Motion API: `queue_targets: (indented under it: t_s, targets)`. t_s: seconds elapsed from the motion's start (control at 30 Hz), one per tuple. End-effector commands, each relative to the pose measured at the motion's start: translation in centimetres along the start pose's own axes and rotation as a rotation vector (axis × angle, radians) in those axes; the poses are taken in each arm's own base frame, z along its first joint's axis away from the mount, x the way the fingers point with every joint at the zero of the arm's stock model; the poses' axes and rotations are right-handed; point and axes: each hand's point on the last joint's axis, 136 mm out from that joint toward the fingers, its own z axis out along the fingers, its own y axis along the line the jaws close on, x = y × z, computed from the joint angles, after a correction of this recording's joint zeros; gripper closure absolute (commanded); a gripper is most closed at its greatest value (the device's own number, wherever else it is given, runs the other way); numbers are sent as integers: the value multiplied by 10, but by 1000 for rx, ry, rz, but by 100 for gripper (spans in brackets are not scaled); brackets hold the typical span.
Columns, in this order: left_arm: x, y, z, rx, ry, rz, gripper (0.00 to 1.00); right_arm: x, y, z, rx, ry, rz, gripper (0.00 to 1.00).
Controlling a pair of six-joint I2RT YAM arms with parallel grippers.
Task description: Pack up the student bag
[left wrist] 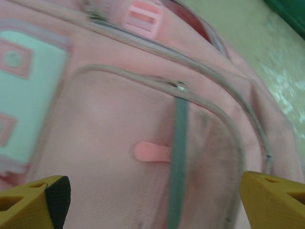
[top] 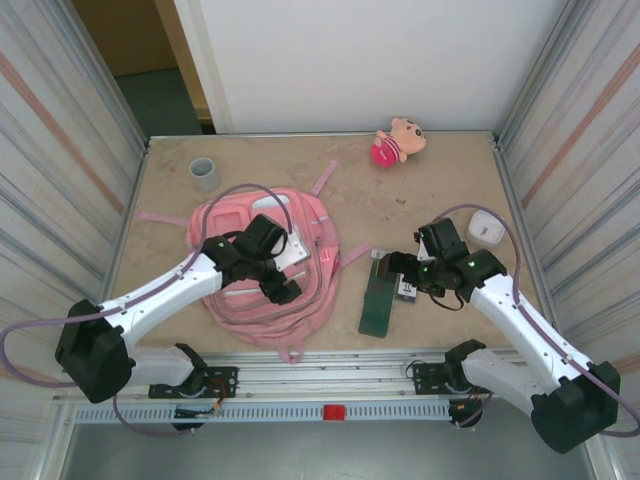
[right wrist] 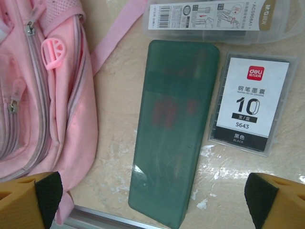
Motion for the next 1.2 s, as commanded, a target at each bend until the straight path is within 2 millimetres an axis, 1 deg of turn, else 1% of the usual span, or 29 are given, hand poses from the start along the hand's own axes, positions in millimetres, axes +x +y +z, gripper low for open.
queue_targets:
  t_s: [0.0,0.07,0.13,0.23,0.27,0.3,0.33,0.47,0.67,0.73,0.8,0.83,0.87,0.9,0.93,0.97,1.0,1.03,1.07,1.1,1.17]
  targets:
    - [13,-10,12,35,61,76,7,6,3,2,-28,19,-16,1]
    - [18,-5,18,10,99,67,7,6,1,3,-15,20,-19,1]
    - [24,5,22,-45,145,50,7,5,-4,2,21,22,-25,1]
    - [31,21,21,-134,204,38,7,2,-13,-1,83,13,-36,1]
    - [32,26,20,-160,212,39,7,3,-18,4,118,37,-33,1]
    - [32,29,19,-178,214,37,8,2,-20,5,136,45,-34,1]
    - [30,29,18,-178,208,36,8,3,-21,6,147,60,-35,1]
    - [21,12,17,-98,136,58,10,12,-18,13,160,114,-49,1]
    - [26,11,24,-106,147,77,12,23,-5,20,165,133,-89,1]
    - [30,16,25,-130,167,75,15,24,2,23,144,130,-95,1]
    - [31,19,26,-151,179,74,26,23,9,27,107,124,-101,1]
    - [30,20,26,-154,178,78,30,22,13,28,86,119,-99,1]
    - [28,20,24,-154,171,77,34,21,18,28,64,113,-97,1]
    - [25,19,23,-148,159,77,40,20,23,29,44,106,-100,1]
    - [20,18,19,-140,137,76,54,19,29,28,17,95,-108,1]
    - [13,18,15,-143,105,68,75,17,36,28,-10,79,-118,1]
    - [5,19,11,-147,70,52,86,15,41,27,-33,63,-126,1]
    - [-6,18,6,-140,17,36,94,14,48,25,-65,44,-135,1]
    - [-16,13,2,-110,-36,26,98,12,55,24,-98,25,-139,1]
    - [-27,11,-3,-93,-85,20,99,11,62,23,-130,7,-143,1]
    - [-49,9,-13,-73,-187,-20,100,12,78,19,-211,-31,-173,1]
